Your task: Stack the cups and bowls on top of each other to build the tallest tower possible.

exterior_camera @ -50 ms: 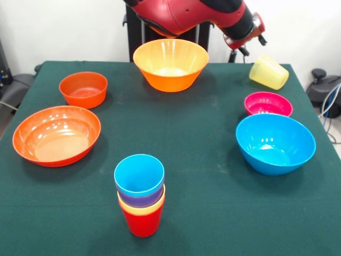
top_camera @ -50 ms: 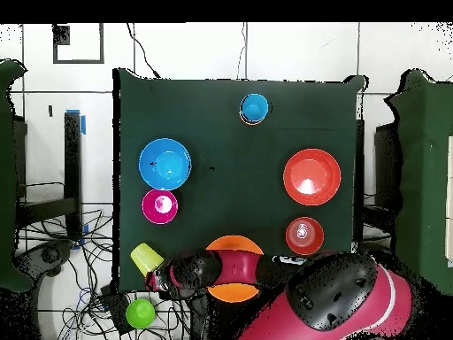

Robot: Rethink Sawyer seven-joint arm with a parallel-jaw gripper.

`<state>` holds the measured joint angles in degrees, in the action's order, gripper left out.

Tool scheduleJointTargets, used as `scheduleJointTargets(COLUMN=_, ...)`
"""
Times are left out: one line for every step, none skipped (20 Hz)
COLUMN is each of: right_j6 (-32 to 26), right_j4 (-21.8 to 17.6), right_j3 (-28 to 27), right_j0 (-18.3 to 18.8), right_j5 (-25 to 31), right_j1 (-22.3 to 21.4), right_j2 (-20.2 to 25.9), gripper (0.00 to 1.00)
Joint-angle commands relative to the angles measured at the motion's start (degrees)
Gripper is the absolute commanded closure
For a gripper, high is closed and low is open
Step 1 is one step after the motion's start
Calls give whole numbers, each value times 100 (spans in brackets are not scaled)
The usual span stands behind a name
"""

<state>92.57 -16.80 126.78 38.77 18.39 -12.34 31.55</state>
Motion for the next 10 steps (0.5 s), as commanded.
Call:
scheduleJointTargets(right_j6=764, right_j4=35, right_j3=-207, right_j0=40, right_j5=-752, right_j1=273, right_j2=267, gripper=0)
scheduleJointTargets(right_j6=769, right_j4=23, right_j3=-215, right_j0=46, right_j5=-809, right_j1=307, right_j2=269, gripper=0)
scheduleJointTargets(right_j6=758, right_j4=18, right_j3=-217, right_j0=58, right_j5=-822, right_j1=323, right_j2=280, gripper=0)
scheduleJointTargets(right_j6=744, right_j4=-32, right_j3=-200, right_j0=69, right_j5=-891, right_j1=349, right_j2=253, gripper=0)
scheduleJointTargets(right_j6=740, right_j4=-65, right_j3=-197, right_j0=74, right_j5=-952, right_j1=353, right_j2=229, gripper=0)
scheduleJointTargets(right_j6=735, right_j4=-65, right_j3=-190, right_j0=75, right_j5=-948, right_j1=322, right_j2=224, gripper=0)
scheduleJointTargets(right_j6=728, right_j4=-73, right_j3=-187, right_j0=72, right_j5=-956, right_j1=278, right_j2=220, gripper=0)
scheduleJointTargets(right_j6=719, right_j4=-63, right_j3=-231, right_j0=45, right_j5=-947, right_j1=255, right_j2=208, gripper=0)
scheduleJointTargets(right_j6=710, right_j4=-52, right_j3=-275, right_j0=17, right_j5=-937, right_j1=233, right_j2=196, gripper=0)
scheduleJointTargets(right_j6=710, right_j4=-70, right_j3=-311, right_j0=-30, right_j5=-965, right_j1=170, right_j2=153, gripper=0)
